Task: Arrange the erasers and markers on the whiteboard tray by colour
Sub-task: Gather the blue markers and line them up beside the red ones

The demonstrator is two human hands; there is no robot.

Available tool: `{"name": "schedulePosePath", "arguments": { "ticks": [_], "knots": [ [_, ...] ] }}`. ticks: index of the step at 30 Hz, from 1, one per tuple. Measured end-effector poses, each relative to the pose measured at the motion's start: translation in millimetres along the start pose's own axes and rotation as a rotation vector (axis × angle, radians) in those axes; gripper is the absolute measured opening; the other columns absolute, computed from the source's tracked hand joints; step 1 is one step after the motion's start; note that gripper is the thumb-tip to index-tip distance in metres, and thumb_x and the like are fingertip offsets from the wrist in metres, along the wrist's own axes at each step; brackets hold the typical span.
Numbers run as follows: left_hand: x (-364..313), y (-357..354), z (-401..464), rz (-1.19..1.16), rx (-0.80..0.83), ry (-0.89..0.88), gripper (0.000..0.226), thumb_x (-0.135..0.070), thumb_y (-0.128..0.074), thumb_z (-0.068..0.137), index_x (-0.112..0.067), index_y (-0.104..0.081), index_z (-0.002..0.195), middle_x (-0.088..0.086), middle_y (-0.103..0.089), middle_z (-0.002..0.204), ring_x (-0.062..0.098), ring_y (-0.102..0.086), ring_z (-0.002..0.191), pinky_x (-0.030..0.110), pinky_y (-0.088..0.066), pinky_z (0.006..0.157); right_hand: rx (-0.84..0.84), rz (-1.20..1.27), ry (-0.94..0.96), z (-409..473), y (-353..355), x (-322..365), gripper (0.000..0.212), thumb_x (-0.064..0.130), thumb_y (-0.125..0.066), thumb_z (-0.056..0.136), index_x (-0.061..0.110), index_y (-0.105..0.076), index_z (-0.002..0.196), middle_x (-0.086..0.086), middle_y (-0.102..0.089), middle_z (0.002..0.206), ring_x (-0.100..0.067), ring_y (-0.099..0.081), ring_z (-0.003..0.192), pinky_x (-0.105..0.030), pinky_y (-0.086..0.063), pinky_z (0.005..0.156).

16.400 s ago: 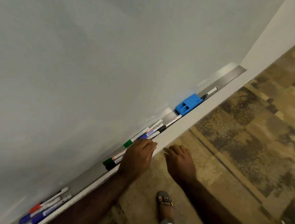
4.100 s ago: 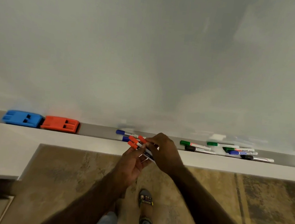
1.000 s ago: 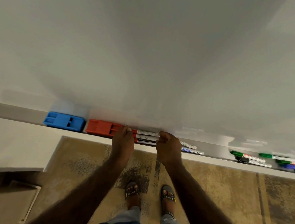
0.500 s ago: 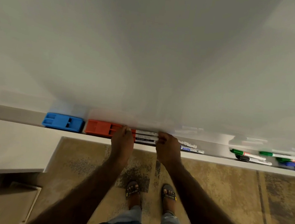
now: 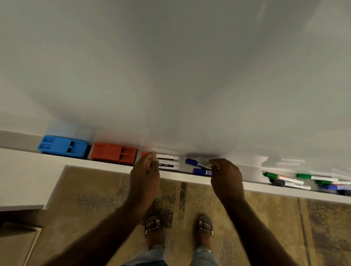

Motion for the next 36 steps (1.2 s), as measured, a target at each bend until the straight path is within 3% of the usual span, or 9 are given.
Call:
{"name": "schedulePosePath", "arguments": {
  "ticks": [3,9,13,18,22,28,31,34,36],
  "knots": [
    [1,-14,-13,-0.026,0.046,0.024,0.037,-0.036,-0.051,0.107,-0.018,-0.062,0.137,-0.010,-0.065,0.125,0.006,-0.063,0.115,0.019,-0.049,0.091,0.087,-0.180,0.092,4,-8,-4,0.030,0.004,-0.066,0.089,0.018,-0.075,0.114,-0.002,-0.075,0.111,-0.020,-0.066,0.096,-0.031,-0.056,0.082],
    [-1,-41,-29,-0.030,0.089,0.051,0.033,-0.039,-0.053,0.105,-0.022,-0.067,0.129,-0.012,-0.070,0.117,-0.006,-0.062,0.106,0.016,-0.047,0.084,0.154,-0.219,0.185,10,-19,3,0.026,0.016,-0.071,0.089,0.022,-0.073,0.114,-0.001,-0.074,0.113,-0.020,-0.066,0.105,-0.033,-0.055,0.085],
    [-3,-63,-41,-0.060,0.105,0.097,0.022,-0.037,-0.054,0.105,-0.029,-0.070,0.116,-0.015,-0.071,0.103,0.002,-0.066,0.100,0.021,-0.049,0.079,0.176,-0.245,0.251,11,-19,-2,0.025,0.020,-0.072,0.089,0.022,-0.072,0.113,-0.001,-0.073,0.112,-0.020,-0.065,0.104,-0.033,-0.054,0.084],
    [0,-93,-52,-0.090,0.147,0.200,0.022,-0.035,-0.053,0.105,-0.026,-0.070,0.114,-0.003,-0.073,0.109,0.015,-0.067,0.106,0.041,-0.056,0.098,0.194,-0.238,0.337,11,-19,-3,0.030,0.017,-0.070,0.091,0.019,-0.069,0.121,-0.003,-0.072,0.118,-0.023,-0.063,0.109,-0.034,-0.053,0.090],
    [3,-116,-63,-0.211,0.153,0.302,0.018,-0.033,-0.053,0.106,-0.033,-0.069,0.096,0.004,-0.075,0.108,0.022,-0.070,0.107,0.047,-0.055,0.103,0.158,-0.194,0.405,5,-8,-3,0.037,0.006,-0.072,0.086,0.013,-0.070,0.122,-0.008,-0.073,0.119,-0.027,-0.065,0.110,-0.039,-0.053,0.092],
    [3,-151,-80,-0.667,0.147,0.466,0.031,-0.029,-0.053,0.106,-0.009,-0.064,0.127,0.013,-0.073,0.126,0.026,-0.069,0.120,0.041,-0.054,0.106,0.064,0.032,0.518,-27,21,7,0.030,-0.001,-0.076,0.079,0.010,-0.076,0.107,-0.010,-0.077,0.103,-0.027,-0.071,0.093,-0.040,-0.058,0.084],
    [4,-159,-90,-0.897,0.057,0.570,0.036,-0.021,-0.054,0.106,0.001,-0.057,0.134,0.024,-0.070,0.128,0.034,-0.069,0.120,0.043,-0.055,0.102,0.099,0.061,0.586,-46,22,13,0.024,0.004,-0.077,0.079,0.015,-0.074,0.100,-0.005,-0.076,0.097,-0.024,-0.069,0.089,-0.037,-0.059,0.079],
    [7,-157,-97,-0.956,0.016,0.572,0.047,-0.025,-0.063,0.093,-0.003,-0.060,0.134,0.025,-0.070,0.126,0.035,-0.068,0.118,0.046,-0.054,0.102,0.184,0.095,0.589,-60,11,12,0.020,0.012,-0.067,0.090,0.018,-0.071,0.108,-0.002,-0.074,0.107,-0.023,-0.067,0.098,-0.036,-0.055,0.086],
    [12,-158,-102,-0.945,0.023,0.575,0.044,-0.025,-0.056,0.100,-0.003,-0.058,0.139,0.023,-0.068,0.131,0.034,-0.066,0.121,0.046,-0.053,0.103,0.238,0.104,0.575,-64,1,6,0.023,0.020,-0.061,0.096,0.020,-0.069,0.117,-0.001,-0.072,0.115,-0.022,-0.065,0.105,-0.036,-0.053,0.093]
  ]
}}
Point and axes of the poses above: each hand's wrist, its own z-axis towards the middle knuckle, its own y-axis out of the back of the hand, x = y × z, the point moved 8 cm from there along z, towards the middle knuckle
